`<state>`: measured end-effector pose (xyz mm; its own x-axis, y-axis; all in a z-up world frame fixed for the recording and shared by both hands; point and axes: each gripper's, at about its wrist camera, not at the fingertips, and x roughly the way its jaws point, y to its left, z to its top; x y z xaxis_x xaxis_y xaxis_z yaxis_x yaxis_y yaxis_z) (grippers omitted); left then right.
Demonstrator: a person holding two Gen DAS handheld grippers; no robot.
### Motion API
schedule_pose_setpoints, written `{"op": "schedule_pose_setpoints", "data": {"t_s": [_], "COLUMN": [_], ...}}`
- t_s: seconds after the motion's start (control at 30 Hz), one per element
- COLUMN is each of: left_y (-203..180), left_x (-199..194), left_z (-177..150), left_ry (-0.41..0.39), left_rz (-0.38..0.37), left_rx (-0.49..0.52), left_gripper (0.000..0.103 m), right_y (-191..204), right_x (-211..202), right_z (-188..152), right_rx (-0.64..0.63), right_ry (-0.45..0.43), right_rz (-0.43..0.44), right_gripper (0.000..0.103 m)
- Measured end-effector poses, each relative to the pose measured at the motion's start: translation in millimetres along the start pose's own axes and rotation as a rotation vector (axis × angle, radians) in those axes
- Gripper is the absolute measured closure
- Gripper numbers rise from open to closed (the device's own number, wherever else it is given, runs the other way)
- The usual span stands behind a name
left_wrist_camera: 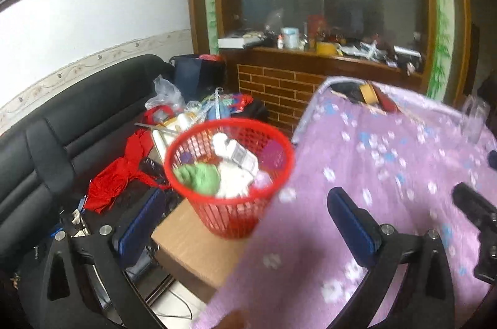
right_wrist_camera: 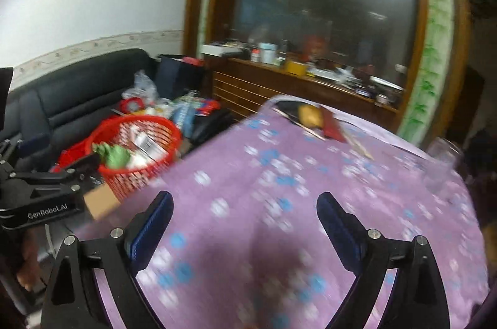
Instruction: Collect trash
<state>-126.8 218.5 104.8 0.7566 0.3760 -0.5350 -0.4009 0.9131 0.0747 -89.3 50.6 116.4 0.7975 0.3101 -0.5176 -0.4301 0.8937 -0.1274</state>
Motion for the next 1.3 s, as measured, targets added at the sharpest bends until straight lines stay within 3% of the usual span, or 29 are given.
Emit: {"op": "schedule_pose_setpoints", "data": {"t_s": [0.2, 0.53, 0.73, 1.3], "left_y": [-33.8, -57.7, -56.1, -54.4], "left_x": [-20.1, -37.8, -52.2, -60.6], "left_z": [-21.4, -35.6, -41.1, -50.1], "left_ry": [-0.013, -0.019, -0.045, -0.077], "left_rz": [0.06, 0.068, 0.011, 0.013], "left_rx": [0.092, 0.126, 0.108, 0.114], "left_gripper": [0.0, 0.0, 0.0, 0.0], "right_y": [-28.1, -37.7, -30.3, -21.2], "right_x": [-32.1, -58.3, -68.1, -80.5], "right_z": [-40.8, -66.4, -68.7, -66.2], "right_rx": [0.013, 0.045, 0.043, 0.032], "right_ry": [-0.018, -0.007, -0.002, -0.008], "right_rz": [-0.119, -0.163, -0.16, -0.176], "right_gripper": [0.006, 0.006, 0.006, 0.005]}}
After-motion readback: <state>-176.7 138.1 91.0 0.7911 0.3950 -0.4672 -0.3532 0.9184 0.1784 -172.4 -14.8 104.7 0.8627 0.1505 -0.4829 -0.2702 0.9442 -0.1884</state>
